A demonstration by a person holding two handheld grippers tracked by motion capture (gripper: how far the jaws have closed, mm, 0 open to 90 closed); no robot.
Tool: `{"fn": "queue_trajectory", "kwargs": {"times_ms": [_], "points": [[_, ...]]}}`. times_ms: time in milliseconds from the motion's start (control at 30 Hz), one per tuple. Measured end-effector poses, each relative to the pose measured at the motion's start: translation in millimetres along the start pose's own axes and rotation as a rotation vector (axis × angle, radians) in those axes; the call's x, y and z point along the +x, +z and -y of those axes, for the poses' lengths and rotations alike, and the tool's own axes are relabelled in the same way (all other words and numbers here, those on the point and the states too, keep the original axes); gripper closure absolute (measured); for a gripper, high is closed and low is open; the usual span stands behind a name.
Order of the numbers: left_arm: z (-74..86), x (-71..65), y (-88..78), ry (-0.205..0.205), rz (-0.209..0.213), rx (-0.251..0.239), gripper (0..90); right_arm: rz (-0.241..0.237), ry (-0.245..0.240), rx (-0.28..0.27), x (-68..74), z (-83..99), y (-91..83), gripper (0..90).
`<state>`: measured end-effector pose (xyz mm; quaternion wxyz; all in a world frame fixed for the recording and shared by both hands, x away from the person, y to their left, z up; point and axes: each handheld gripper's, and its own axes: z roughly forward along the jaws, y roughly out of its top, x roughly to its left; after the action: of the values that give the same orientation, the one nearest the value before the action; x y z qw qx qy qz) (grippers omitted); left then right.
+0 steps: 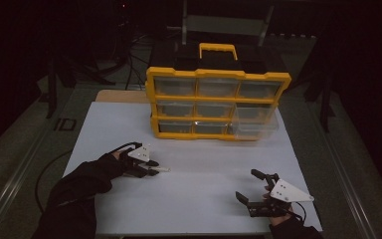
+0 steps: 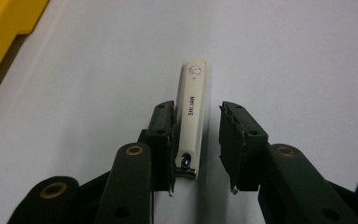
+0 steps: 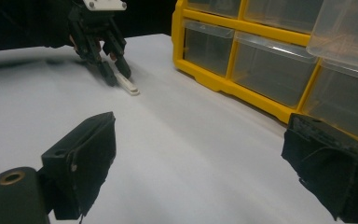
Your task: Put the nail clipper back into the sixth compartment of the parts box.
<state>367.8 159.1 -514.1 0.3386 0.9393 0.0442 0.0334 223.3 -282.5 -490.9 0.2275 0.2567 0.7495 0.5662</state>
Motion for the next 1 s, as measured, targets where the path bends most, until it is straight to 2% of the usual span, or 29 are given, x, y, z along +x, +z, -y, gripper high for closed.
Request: {"fn": "queue_trajectory", "kwargs": {"times_ms": [167,367,467,733,900,933,1000], "points": [[-2.0,3.7,0.8,-0.014,0.022,0.022,68.9,0.0,0.003,0.0,0.0,0.1,0.1,9.8],[-2.4,7.1,1.9,-0.055,0.039,0.024,77.3,0.008,-0.002,0.007,-0.1,0.3,0.9,9.9],[-4.8,5.6,2.3,-0.041,0.029,0.039,77.7,0.008,0.004,-0.001,-0.4,0.0,0.6,9.8],[-10.7,6.7,2.5,-0.081,0.033,0.079,78.2,0.011,0.005,0.0,-0.4,-0.1,1.0,9.8],[-15.1,3.3,0.9,-0.086,0.043,0.099,78.3,0.016,0.007,-0.001,-1.3,-0.3,-0.2,9.8],[-16.8,1.5,0.5,-0.076,0.037,0.106,78.3,0.017,0.007,-0.004,-1.7,-0.3,-0.6,9.8],[-21.2,-1.1,-2.7,-0.079,0.036,0.098,78.3,0.017,0.01,-0.007,-1.6,-0.6,-1.0,9.8]]}}
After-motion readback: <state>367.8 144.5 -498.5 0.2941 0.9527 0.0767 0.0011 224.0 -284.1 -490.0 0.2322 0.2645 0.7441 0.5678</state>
